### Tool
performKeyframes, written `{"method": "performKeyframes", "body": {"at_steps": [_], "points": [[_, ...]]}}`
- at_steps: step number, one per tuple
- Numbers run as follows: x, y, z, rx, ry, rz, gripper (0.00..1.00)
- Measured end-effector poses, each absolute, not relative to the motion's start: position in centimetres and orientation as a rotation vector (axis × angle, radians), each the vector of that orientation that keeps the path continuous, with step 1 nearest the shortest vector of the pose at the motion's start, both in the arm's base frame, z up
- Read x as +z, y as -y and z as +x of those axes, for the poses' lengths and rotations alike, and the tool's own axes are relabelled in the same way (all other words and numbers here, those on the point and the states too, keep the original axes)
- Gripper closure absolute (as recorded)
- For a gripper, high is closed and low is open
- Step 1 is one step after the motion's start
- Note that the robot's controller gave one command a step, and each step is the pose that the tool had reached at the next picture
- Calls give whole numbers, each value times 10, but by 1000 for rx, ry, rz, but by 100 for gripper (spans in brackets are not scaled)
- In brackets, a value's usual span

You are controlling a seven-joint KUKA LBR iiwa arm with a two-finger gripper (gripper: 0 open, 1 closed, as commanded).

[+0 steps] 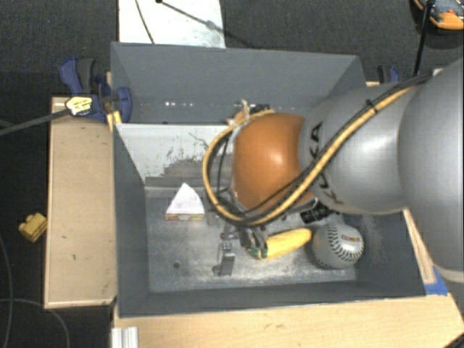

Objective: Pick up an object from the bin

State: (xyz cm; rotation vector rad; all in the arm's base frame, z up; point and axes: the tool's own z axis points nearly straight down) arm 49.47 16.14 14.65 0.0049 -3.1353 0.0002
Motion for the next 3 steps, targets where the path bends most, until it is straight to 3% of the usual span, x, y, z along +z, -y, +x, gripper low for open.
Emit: {"method": "performKeyframes", "body": {"at_steps": [1,2,3], "points": [[151,-161,497,-2,3143,-5,0],[108,-84,495,-2,3144,-44,0],[130,-36,488,-1,3134,236,0]]}}
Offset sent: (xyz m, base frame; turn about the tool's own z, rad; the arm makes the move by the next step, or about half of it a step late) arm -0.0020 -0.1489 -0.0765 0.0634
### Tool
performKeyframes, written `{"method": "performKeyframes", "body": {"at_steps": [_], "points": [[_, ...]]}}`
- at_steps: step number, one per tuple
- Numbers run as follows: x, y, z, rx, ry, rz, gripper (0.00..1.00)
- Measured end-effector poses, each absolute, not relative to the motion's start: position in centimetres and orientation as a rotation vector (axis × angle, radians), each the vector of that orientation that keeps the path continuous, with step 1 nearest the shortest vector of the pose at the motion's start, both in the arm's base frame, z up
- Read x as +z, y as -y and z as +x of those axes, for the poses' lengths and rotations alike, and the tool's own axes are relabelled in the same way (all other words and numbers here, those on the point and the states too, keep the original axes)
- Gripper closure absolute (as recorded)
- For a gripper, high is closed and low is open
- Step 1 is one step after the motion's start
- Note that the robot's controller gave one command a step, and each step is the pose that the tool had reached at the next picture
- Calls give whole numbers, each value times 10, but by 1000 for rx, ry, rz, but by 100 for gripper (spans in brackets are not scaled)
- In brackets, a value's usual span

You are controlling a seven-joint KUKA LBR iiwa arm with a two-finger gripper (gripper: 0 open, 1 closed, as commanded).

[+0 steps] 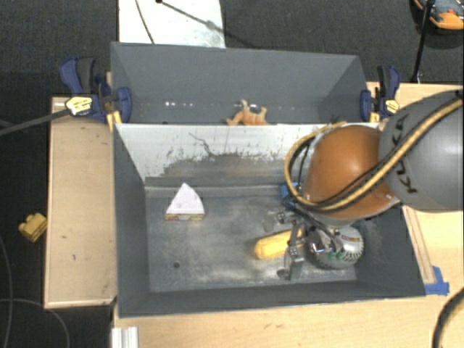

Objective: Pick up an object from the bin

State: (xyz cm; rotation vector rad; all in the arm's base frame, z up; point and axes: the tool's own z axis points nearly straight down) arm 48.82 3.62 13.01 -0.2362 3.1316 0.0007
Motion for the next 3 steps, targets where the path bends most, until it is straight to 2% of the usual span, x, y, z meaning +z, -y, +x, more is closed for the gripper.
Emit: {"method": "performKeyframes", "body": {"at_steps": [1,2,3], "points": [[112,6,504,-3,-3120,-363,0],[71,-2,517,1,-3118,-358,0],[71,2,509,0,-3106,-485,100]]}}
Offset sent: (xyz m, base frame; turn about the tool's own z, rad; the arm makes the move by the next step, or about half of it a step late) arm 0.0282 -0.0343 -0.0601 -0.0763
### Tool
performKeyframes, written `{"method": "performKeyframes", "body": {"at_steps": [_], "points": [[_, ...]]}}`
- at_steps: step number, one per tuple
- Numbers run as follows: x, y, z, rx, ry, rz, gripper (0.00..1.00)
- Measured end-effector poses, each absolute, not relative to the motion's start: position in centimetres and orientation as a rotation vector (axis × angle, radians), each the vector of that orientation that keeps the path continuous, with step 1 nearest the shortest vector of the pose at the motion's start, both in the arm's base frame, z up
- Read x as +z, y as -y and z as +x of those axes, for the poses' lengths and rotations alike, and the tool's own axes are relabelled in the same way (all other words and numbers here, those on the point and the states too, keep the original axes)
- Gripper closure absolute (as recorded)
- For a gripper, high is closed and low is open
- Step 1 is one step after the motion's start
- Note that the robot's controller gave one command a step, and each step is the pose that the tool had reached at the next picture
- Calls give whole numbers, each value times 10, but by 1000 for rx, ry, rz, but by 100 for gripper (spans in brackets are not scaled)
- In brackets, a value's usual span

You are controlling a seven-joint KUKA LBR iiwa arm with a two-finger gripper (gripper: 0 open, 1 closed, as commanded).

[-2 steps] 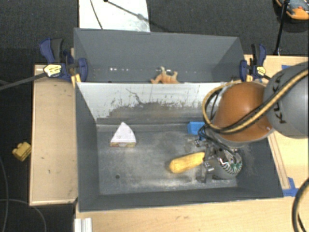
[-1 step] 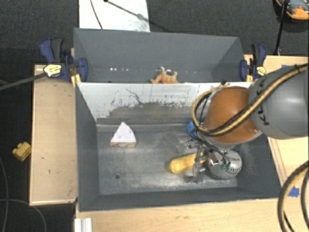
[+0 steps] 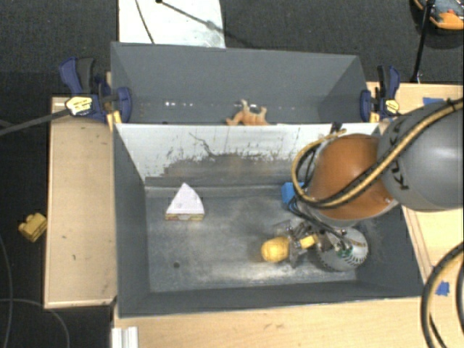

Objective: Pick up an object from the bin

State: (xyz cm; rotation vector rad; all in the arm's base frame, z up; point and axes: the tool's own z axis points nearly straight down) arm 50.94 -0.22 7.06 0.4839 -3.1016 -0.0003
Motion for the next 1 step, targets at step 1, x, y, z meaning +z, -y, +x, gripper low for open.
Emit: {"method": "performKeyframes", "body": {"at_steps": [1], "points": [[70,2,509,-1,3102,481,100]]}}
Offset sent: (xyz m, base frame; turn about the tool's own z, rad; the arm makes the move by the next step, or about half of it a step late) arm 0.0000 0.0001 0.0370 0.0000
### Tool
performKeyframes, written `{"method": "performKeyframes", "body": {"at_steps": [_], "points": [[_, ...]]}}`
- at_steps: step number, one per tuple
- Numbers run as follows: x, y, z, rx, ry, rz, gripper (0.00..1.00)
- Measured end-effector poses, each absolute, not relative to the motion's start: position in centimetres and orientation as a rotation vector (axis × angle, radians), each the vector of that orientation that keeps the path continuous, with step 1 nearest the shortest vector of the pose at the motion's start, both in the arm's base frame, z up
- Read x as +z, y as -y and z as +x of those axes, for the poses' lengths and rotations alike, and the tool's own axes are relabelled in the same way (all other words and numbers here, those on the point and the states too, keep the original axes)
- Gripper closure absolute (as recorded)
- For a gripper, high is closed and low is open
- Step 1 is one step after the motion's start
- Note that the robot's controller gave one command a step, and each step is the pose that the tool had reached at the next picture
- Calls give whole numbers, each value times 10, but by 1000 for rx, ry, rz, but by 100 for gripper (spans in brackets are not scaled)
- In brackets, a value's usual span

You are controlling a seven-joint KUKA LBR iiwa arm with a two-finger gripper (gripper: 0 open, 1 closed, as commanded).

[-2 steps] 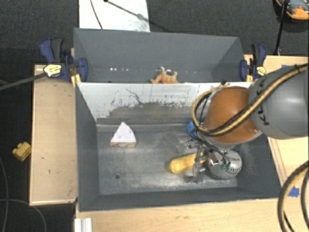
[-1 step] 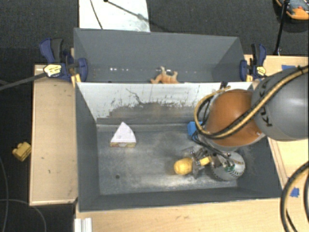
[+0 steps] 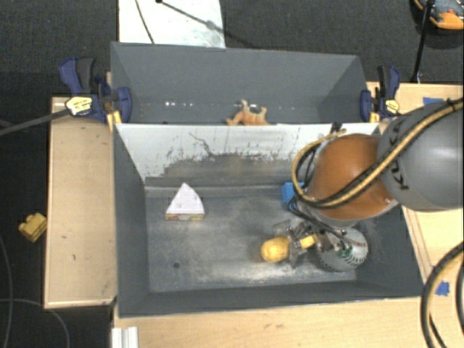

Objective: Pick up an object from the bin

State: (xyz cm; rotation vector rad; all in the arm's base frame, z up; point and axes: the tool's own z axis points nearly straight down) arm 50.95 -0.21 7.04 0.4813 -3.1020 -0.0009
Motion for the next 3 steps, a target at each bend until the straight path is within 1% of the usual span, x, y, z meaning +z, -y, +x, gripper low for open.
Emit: {"method": "performKeyframes", "body": {"at_steps": [3], "points": [[89,2,510,0,3110,476,100]]}}
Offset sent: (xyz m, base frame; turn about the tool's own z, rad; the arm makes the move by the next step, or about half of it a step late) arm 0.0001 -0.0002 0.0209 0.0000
